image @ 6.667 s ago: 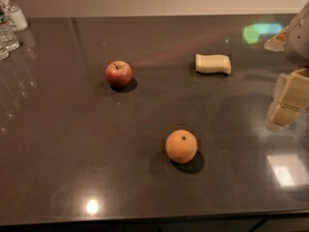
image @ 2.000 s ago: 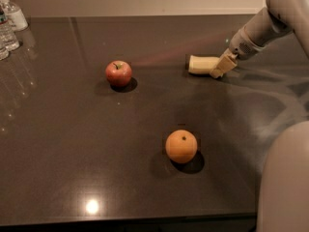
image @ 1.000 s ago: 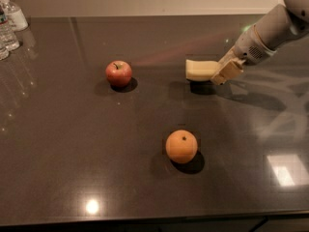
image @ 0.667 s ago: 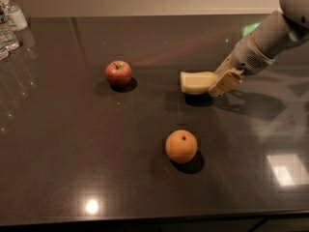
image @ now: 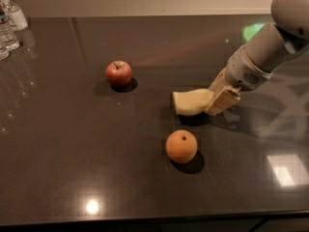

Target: Move sponge near orange

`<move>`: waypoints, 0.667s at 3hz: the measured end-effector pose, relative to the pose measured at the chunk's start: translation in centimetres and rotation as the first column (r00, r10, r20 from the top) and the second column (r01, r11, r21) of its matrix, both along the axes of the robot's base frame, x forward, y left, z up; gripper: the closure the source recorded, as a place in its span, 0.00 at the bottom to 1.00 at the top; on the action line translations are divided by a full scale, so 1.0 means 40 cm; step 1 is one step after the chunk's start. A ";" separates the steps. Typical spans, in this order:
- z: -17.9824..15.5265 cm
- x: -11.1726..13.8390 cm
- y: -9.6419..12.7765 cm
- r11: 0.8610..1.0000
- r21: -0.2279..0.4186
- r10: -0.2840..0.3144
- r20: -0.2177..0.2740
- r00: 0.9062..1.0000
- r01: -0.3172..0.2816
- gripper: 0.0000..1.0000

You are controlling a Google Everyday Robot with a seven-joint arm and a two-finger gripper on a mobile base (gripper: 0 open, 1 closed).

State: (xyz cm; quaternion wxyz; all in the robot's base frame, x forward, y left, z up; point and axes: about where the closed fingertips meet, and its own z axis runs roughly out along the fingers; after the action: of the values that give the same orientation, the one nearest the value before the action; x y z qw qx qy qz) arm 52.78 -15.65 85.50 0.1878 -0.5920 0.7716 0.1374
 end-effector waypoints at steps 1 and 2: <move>0.001 -0.050 0.024 0.999 -0.032 0.041 0.008 0.999 -0.041 1.00; -0.007 -0.081 0.035 0.996 -0.065 0.065 0.012 0.998 -0.065 0.82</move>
Offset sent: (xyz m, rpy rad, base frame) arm -0.0470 0.0171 -0.0080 -0.1048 -0.0188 0.0926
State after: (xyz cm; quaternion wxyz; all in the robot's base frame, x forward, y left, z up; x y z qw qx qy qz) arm 49.53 -14.27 85.21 0.1696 -0.6235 0.7546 0.1143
